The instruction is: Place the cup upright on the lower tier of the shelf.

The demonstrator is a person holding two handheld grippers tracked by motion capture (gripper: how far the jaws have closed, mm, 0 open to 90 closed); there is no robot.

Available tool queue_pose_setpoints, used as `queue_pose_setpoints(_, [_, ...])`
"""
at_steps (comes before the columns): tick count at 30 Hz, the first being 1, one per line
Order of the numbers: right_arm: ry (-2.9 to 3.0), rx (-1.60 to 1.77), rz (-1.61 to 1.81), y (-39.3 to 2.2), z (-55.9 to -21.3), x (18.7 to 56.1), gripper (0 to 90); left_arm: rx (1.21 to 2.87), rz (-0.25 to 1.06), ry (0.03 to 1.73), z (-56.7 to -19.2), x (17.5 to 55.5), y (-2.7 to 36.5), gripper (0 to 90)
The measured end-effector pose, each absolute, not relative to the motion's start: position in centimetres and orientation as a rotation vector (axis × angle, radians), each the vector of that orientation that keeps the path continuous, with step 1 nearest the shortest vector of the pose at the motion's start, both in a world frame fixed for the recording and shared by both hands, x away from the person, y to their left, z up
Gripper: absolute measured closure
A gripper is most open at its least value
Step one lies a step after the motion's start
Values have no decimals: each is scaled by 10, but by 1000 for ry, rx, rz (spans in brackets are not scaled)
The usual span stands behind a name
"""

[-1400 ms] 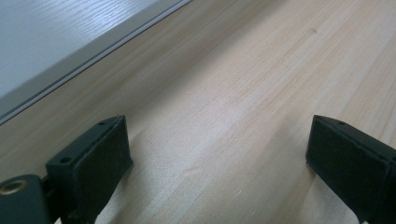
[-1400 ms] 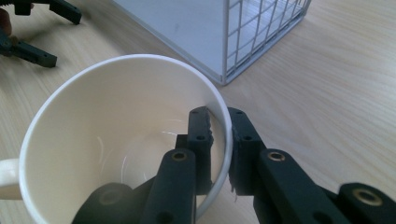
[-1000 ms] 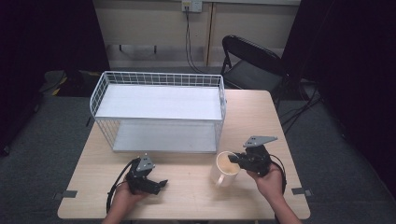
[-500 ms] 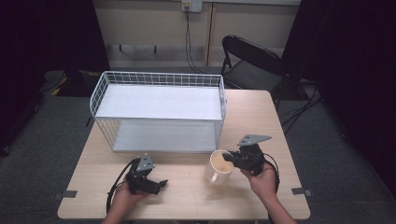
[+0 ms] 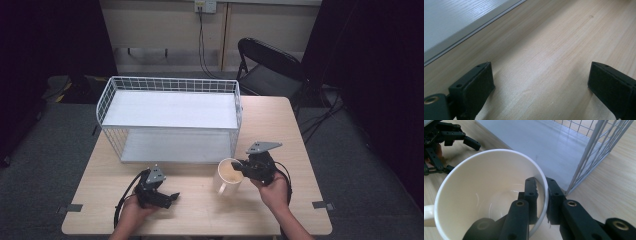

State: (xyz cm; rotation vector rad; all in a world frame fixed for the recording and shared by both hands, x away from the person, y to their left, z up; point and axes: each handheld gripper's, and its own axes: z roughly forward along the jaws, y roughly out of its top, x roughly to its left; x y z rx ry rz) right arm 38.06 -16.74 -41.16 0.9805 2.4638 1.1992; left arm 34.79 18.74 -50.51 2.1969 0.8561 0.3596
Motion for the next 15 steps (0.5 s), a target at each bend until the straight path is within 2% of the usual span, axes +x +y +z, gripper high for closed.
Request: queue_pose_setpoints(15, [2465,970,1205,-144,-412,385,817,2197,359,856,-505,348,187,58])
